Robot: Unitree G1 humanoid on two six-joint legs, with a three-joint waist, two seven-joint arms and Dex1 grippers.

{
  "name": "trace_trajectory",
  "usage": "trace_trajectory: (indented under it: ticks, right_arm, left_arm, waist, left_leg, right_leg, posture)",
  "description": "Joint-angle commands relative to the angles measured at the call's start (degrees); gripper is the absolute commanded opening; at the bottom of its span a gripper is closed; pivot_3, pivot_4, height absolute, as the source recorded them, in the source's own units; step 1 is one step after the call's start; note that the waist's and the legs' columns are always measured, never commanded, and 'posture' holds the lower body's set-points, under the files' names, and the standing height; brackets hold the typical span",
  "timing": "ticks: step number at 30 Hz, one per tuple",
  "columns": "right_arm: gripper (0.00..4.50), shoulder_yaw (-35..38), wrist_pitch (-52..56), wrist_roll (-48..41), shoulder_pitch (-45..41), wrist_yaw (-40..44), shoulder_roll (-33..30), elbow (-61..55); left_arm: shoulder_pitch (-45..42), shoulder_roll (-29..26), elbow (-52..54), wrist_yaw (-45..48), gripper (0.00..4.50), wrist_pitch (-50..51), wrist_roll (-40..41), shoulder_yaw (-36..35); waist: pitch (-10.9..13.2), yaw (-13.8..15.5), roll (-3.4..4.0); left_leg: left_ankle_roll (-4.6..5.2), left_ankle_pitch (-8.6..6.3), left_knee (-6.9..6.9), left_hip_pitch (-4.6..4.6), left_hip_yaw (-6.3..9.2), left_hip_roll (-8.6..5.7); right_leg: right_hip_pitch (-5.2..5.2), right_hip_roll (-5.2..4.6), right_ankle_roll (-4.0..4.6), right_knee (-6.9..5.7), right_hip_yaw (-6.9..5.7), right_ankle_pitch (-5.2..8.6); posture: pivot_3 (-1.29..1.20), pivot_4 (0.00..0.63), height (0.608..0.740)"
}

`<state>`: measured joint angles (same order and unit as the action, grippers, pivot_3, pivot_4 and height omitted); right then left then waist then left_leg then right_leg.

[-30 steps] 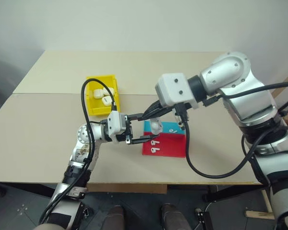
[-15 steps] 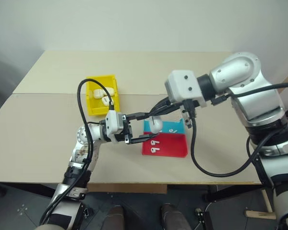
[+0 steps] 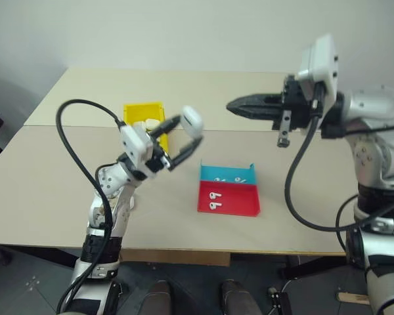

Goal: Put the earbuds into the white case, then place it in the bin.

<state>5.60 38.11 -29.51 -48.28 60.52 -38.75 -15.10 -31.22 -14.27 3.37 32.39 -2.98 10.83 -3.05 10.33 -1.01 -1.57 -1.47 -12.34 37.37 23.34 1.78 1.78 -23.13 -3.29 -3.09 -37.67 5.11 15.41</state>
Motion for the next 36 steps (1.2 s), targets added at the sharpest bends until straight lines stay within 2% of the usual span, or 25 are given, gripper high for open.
trace_trajectory:
  ticks: [1, 5, 9, 12, 21, 26, 32, 36]
  right_arm:
    - [0.06, 3.95, 1.89, -3.72, 2.30, -3.93, -0.99, -7.26]
    - [0.06, 4.34, 3.94, -4.95, 5.55, -8.61, -0.53, -9.22]
    - [0.06, 3.13, 4.99, -4.29, 6.54, -11.09, -1.24, -8.82]
    - [0.06, 2.71, 5.43, -4.28, 7.01, -11.79, -1.92, -8.84]
    - [0.06, 0.00, 6.29, -2.88, 7.92, -13.66, -3.67, -9.04]
    - [0.00, -1.17, 6.32, -2.41, 8.56, -14.38, -4.55, -9.50]
    - [0.00, -1.86, 5.86, -2.07, 8.96, -14.69, -5.26, -9.61]
    - [0.00, -2.06, 5.06, -1.78, 9.45, -14.57, -5.66, -9.49]
  left_arm:
    - [-6.43, 0.18, -0.50, -15.30, 2.72, 8.46, -12.10, 0.33]
    - [-14.18, -1.53, -5.60, -24.15, 2.72, 20.79, -21.89, 2.12]
    - [-20.84, -0.59, -10.73, -27.97, 2.72, 35.86, -22.29, 0.04]
    - [-21.92, 0.35, -12.38, -29.08, 2.72, 39.56, -20.19, -2.26]
    - [-24.08, 0.56, -23.68, -30.23, 2.72, 38.05, -16.26, -4.35]
    - [-25.48, 0.09, -27.15, -28.67, 4.39, 34.69, -14.13, -4.53]
    - [-24.89, -0.84, -26.62, -27.81, 4.46, 29.11, -15.36, -1.60]
    - [-22.87, -0.49, -22.45, -25.43, 4.46, 26.67, -12.94, -2.07]
  waist:
    - [0.00, 0.12, 0.00]
    - [0.00, -0.03, -0.01]
    - [0.00, -0.08, -0.01]
    - [0.00, -0.13, -0.01]
    - [0.01, 0.11, -0.04]
    - [0.02, 0.13, -0.05]
    - [0.03, 0.17, -0.05]
    - [0.02, 0.07, -0.05]
  left_leg:
    - [0.00, 0.00, 0.00, -0.01, -0.03, 0.00]
    - [0.00, 0.00, -0.01, 0.02, 0.00, -0.02]
    - [0.00, 0.00, -0.02, 0.04, -0.01, -0.04]
    - [0.00, 0.00, -0.05, 0.06, -0.01, -0.03]
    - [-0.02, 0.01, -0.05, 0.09, 0.00, -0.05]
    - [-0.02, 0.01, -0.06, 0.16, 0.00, -0.05]
    - [-0.03, 0.01, -0.05, 0.15, 0.01, -0.06]
    - [-0.03, 0.01, -0.06, 0.15, 0.00, -0.05]
  right_leg:
    - [-0.02, 0.01, 0.00, 0.00, 0.03, 0.00]
    - [0.00, 0.01, -0.01, 0.04, -0.01, 0.00]
    - [-0.05, 0.02, -0.03, 0.02, -0.01, 0.01]
    - [-0.06, 0.02, -0.03, 0.07, -0.01, 0.01]
    - [-0.08, -0.01, -0.03, 0.04, -0.02, 0.01]
    - [-0.11, -0.02, -0.03, 0.09, -0.03, 0.01]
    - [-0.11, -0.03, -0.03, 0.06, -0.03, 0.01]
    - [-0.11, -0.03, -0.03, 0.07, -0.03, 0.01]
  posture:
    - [0.00, 0.150, 0.740]
    - [0.00, 0.150, 0.740]
    - [0.00, 0.150, 0.740]
    - [0.00, 0.150, 0.740]
    - [0.00, 0.150, 0.740]
    - [0.00, 0.150, 0.740]
    - [0.00, 0.150, 0.740]
    - [0.00, 0.150, 0.740]
